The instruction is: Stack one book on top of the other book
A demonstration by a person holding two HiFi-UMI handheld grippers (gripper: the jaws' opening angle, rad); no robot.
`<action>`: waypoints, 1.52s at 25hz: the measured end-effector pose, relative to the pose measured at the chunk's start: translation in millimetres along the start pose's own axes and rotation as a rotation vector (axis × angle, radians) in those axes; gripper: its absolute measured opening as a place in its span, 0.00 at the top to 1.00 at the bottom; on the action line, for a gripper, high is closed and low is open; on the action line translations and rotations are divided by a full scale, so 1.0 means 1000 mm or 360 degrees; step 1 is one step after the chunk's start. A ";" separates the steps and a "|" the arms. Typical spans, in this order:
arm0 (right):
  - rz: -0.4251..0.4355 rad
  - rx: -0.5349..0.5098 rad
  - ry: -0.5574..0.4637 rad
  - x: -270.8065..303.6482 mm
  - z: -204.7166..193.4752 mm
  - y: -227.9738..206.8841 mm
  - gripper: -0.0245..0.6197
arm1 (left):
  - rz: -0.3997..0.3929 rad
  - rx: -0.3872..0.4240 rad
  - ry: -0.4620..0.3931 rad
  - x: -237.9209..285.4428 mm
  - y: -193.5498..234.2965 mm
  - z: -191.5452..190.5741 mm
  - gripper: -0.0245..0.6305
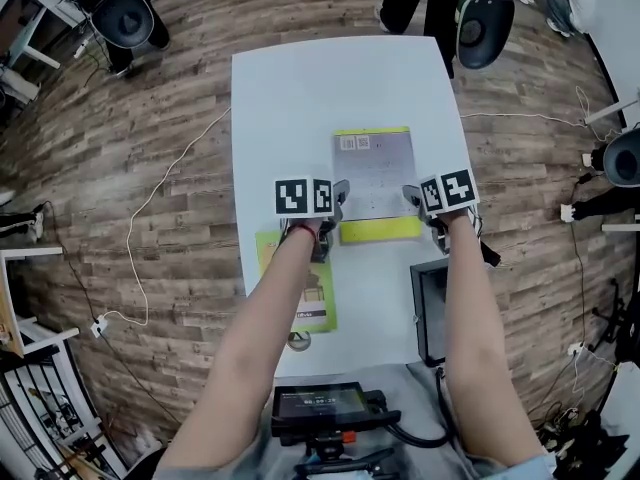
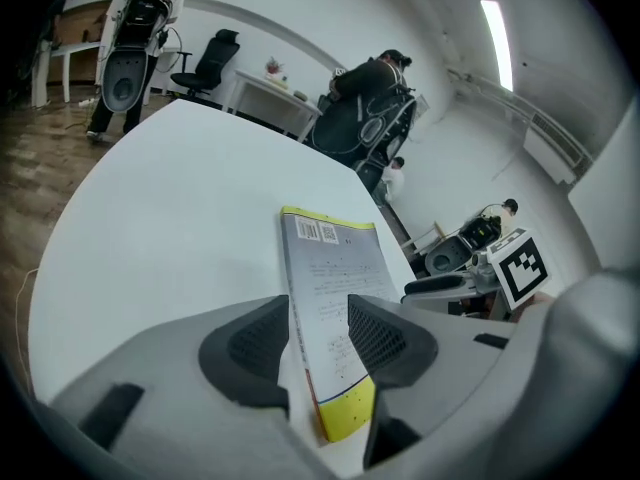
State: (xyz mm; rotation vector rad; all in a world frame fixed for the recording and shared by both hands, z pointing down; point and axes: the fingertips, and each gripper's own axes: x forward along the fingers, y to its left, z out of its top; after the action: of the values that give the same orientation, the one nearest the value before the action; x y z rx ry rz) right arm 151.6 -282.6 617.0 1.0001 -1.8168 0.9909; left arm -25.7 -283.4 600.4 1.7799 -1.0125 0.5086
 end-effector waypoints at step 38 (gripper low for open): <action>-0.0064 0.0091 0.0548 0.014 -0.054 0.039 0.66 | 0.0072 0.0778 0.1066 -0.001 0.007 -0.092 0.68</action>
State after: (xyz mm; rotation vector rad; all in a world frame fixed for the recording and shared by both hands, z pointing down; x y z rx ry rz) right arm 127.2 -222.9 639.3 0.8371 -1.4869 1.1196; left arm -22.6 -202.0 642.7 1.7924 -0.4731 1.3624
